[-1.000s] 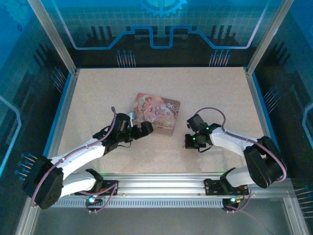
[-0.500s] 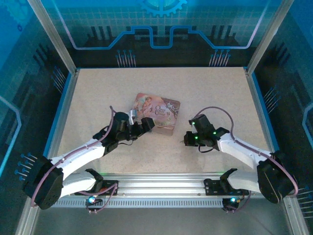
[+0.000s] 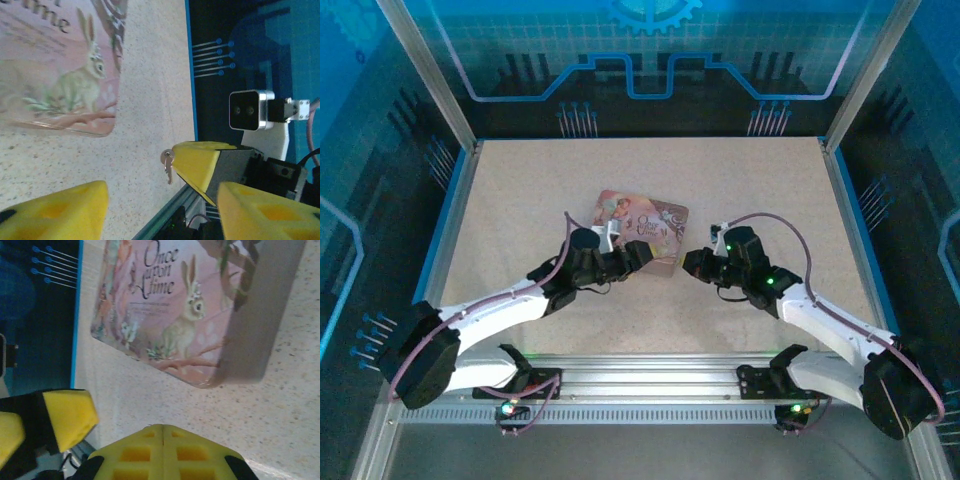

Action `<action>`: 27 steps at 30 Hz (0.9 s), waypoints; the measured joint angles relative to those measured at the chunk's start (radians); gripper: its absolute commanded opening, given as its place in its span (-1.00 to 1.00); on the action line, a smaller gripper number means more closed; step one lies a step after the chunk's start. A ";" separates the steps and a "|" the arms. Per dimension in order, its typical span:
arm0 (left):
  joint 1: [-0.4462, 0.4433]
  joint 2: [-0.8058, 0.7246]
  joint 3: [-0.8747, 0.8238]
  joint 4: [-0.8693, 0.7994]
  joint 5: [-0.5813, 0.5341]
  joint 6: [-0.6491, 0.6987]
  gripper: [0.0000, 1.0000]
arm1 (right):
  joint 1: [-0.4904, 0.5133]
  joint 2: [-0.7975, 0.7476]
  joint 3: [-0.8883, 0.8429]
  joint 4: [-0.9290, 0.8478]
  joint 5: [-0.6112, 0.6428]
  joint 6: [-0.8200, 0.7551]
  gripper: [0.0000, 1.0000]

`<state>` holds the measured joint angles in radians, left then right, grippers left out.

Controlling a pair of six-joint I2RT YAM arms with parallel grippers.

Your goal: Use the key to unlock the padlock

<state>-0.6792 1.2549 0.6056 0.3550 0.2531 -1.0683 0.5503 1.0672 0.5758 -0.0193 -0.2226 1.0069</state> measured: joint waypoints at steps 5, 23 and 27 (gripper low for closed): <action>-0.045 0.060 0.045 0.037 0.000 0.005 0.05 | 0.021 -0.003 0.002 0.011 -0.009 0.031 -1.00; -0.056 0.077 0.061 0.043 -0.022 -0.034 0.33 | 0.039 -0.003 0.022 0.042 -0.079 -0.188 -1.00; -0.049 0.059 0.059 0.040 -0.021 -0.062 0.36 | 0.039 -0.003 0.060 0.034 -0.137 -0.333 -1.00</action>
<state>-0.7284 1.3140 0.6647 0.3946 0.2317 -1.1301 0.5892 1.0641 0.6353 0.0143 -0.3592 0.6735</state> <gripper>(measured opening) 0.675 0.058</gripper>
